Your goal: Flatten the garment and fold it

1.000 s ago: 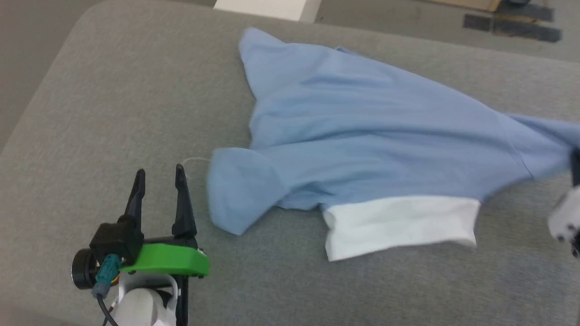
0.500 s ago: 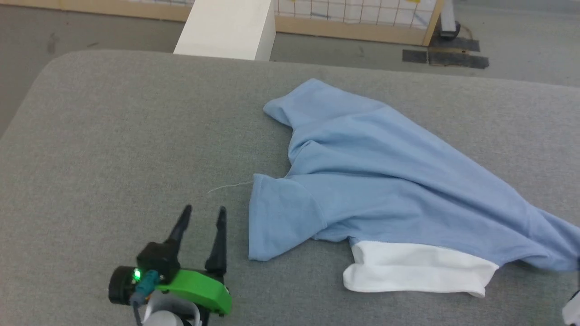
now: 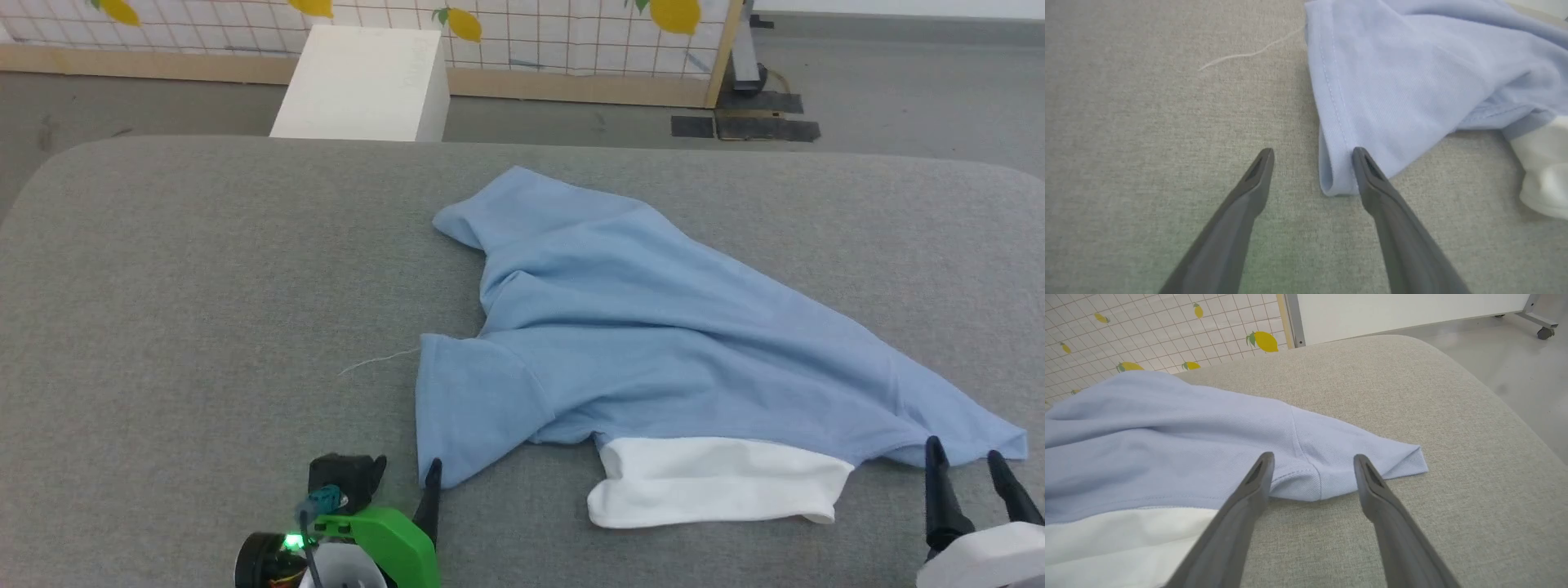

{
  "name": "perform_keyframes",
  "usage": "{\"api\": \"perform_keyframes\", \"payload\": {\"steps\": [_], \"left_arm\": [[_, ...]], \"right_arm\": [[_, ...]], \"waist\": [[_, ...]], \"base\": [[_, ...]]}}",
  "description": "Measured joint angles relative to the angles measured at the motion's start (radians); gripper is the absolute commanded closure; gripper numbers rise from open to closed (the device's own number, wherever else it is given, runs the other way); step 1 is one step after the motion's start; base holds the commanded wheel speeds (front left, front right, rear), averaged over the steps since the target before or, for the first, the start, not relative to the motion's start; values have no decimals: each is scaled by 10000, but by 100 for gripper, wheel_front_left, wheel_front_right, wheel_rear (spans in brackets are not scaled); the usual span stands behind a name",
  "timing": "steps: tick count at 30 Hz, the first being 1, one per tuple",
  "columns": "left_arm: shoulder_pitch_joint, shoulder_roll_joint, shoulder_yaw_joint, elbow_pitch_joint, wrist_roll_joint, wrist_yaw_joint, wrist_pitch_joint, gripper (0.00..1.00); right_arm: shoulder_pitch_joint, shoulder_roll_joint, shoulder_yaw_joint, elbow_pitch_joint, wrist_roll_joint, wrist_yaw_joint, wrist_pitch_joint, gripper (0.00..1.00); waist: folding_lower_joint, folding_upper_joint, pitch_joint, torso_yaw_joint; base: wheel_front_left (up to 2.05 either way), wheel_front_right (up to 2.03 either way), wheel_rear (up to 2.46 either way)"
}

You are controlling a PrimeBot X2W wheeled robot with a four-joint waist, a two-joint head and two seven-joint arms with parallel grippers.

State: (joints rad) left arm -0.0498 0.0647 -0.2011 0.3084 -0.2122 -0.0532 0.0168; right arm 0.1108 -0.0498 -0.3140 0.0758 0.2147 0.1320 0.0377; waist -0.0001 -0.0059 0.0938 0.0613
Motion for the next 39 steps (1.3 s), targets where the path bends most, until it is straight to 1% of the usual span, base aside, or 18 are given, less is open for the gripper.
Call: {"api": "perform_keyframes", "payload": {"steps": [6,9,13,14,15,16,19,22,24,25,28,31,34,36,39], "left_arm": [[-352,-56,-142,355,-238,516,1459,0],[-656,-48,-332,370,-374,523,2123,0],[-832,-6,-606,353,-681,408,3289,0],[-864,23,-648,280,-698,407,3555,43],[-867,65,-677,192,-704,401,3760,76],[-862,94,-686,107,-713,399,3887,100],[-790,121,-761,-188,-761,320,4013,100],[-647,174,-725,-520,-717,382,3666,100],[-474,209,-529,-719,-709,612,3294,100],[-312,334,-125,-991,-708,974,2819,100],[-139,646,598,-1436,-709,1528,2197,100],[87,934,1124,-1668,-725,1810,1921,100],[287,1135,1524,-1781,-846,1975,1827,100],[350,1233,1638,-1795,-863,2040,1829,100],[384,1250,1699,-1812,-940,2050,1831,100]], "right_arm": [[-19,0,449,33,94,0,-119,0],[-32,2,640,19,242,0,-127,0],[-36,-2,757,15,336,0,-132,0],[-38,0,773,13,360,0,-132,0],[-38,0,779,8,389,0,-134,0],[-38,0,779,-2,410,0,-134,0],[-38,0,759,-27,422,0,-134,0],[-41,-2,719,-46,422,0,-130,0],[-50,-2,719,-117,422,0,-130,0],[-53,0,732,-251,407,0,-169,0],[-62,-2,642,-445,313,0,-174,0],[-81,-4,502,-523,232,0,-79,0],[-86,0,293,-512,102,0,228,0],[-88,-6,192,-431,65,0,585,0],[-71,10,54,-111,107,0,1559,0]], "waist": [[0,0,123,-323],[0,0,210,-480],[0,0,300,-672],[0,0,317,-714],[0,0,329,-749],[0,0,339,-770],[0,0,355,-759],[0,0,341,-661],[0,0,328,-581],[0,0,316,-492],[0,0,294,-338],[0,0,282,-182],[0,0,287,-35],[0,0,296,48],[0,0,323,162]], "base": [[0,0,0],[0,0,0],[0,0,0],[0,0,0],[0,0,0],[0,0,0],[0,0,0],[0,0,0],[0,0,0],[0,0,0],[0,0,0],[0,0,0],[0,0,0],[0,0,0],[0,0,0]]}}
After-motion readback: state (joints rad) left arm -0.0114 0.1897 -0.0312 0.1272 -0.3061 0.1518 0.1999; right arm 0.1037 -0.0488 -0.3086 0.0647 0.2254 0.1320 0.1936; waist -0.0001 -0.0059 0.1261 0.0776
